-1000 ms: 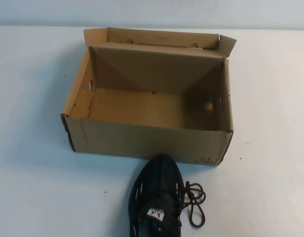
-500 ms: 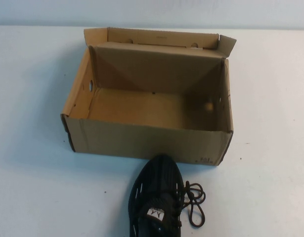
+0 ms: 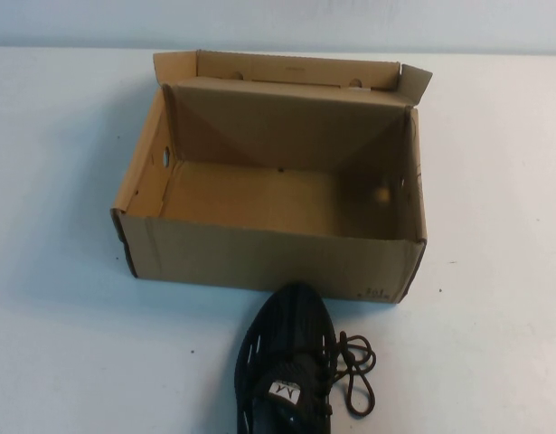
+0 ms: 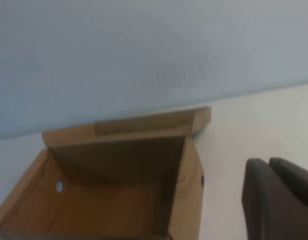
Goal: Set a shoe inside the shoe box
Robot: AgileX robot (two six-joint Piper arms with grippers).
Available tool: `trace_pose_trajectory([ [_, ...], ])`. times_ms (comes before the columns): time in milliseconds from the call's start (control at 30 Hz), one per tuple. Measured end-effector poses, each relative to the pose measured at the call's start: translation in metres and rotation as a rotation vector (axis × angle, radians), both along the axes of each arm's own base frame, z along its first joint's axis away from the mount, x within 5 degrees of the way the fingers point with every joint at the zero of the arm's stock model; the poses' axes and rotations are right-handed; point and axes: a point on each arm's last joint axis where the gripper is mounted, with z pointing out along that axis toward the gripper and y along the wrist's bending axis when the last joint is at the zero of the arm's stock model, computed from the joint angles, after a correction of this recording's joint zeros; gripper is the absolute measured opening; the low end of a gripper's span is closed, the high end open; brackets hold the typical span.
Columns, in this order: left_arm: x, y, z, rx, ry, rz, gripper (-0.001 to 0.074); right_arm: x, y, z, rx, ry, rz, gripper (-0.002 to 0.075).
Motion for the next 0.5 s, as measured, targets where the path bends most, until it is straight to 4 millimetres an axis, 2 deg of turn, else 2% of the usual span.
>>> trace_pose_trajectory([
  [167,0.009,-0.002,-0.014,0.016,0.158,-0.005,-0.0002,0.015,0.003,-0.012,-0.001,0.149,0.041,-0.0016],
  [300,0.027,-0.008,-0.024,0.062,0.38,-0.044,-0.0002,0.028,0.007,-0.02,-0.059,0.229,0.1,-0.0016],
  [500,0.055,-0.022,-0.022,0.148,0.701,-0.184,-0.0002,0.048,0.015,-0.035,-0.126,0.361,0.225,-0.0016],
])
